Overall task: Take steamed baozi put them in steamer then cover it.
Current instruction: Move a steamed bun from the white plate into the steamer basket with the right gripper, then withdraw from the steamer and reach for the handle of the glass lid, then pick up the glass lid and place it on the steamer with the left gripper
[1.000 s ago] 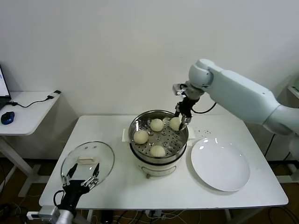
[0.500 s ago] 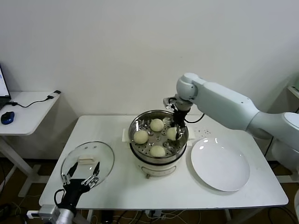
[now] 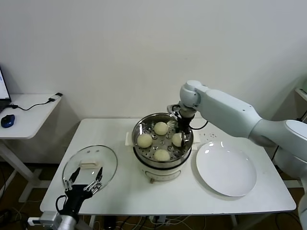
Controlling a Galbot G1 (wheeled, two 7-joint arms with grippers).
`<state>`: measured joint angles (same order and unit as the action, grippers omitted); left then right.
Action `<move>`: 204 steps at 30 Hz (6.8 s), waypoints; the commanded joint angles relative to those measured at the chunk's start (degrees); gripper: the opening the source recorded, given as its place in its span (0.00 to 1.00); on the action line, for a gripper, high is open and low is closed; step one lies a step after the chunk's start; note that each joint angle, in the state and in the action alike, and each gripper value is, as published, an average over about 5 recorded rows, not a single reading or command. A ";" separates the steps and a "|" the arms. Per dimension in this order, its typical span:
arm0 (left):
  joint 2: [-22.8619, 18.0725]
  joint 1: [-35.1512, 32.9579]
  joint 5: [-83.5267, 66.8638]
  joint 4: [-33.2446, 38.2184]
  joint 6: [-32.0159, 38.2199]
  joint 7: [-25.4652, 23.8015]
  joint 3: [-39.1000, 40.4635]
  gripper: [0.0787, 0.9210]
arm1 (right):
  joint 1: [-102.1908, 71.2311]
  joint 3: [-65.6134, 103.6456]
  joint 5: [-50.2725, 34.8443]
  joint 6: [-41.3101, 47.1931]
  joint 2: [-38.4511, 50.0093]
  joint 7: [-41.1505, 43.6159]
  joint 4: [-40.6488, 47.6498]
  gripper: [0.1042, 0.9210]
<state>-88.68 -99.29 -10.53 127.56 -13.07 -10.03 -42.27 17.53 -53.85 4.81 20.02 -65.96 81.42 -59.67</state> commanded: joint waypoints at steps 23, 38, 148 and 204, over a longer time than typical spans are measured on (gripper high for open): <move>0.88 1.84 -1.35 -0.45 1.38 6.34 1.21 0.88 | -41.03 69.17 -23.33 -3.59 27.90 -31.32 -32.73 0.88; 1.53 6.21 3.11 -3.65 6.35 7.05 -0.11 0.88 | -85.82 101.56 -31.22 -25.42 0.97 -59.60 -38.76 0.88; 14.50 32.10 85.14 -51.34 5.47 24.73 9.74 0.79 | -99.90 99.29 -32.47 -34.83 -13.19 -71.07 -35.74 0.88; -2.37 49.17 98.66 -19.15 -31.93 -12.37 40.23 0.10 | -104.66 101.91 -28.96 -31.10 -15.54 -72.34 -42.62 0.88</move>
<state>-83.08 -63.84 83.84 113.46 -41.99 -16.17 -16.97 -85.60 47.56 -25.63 -11.37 -80.78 9.20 -101.45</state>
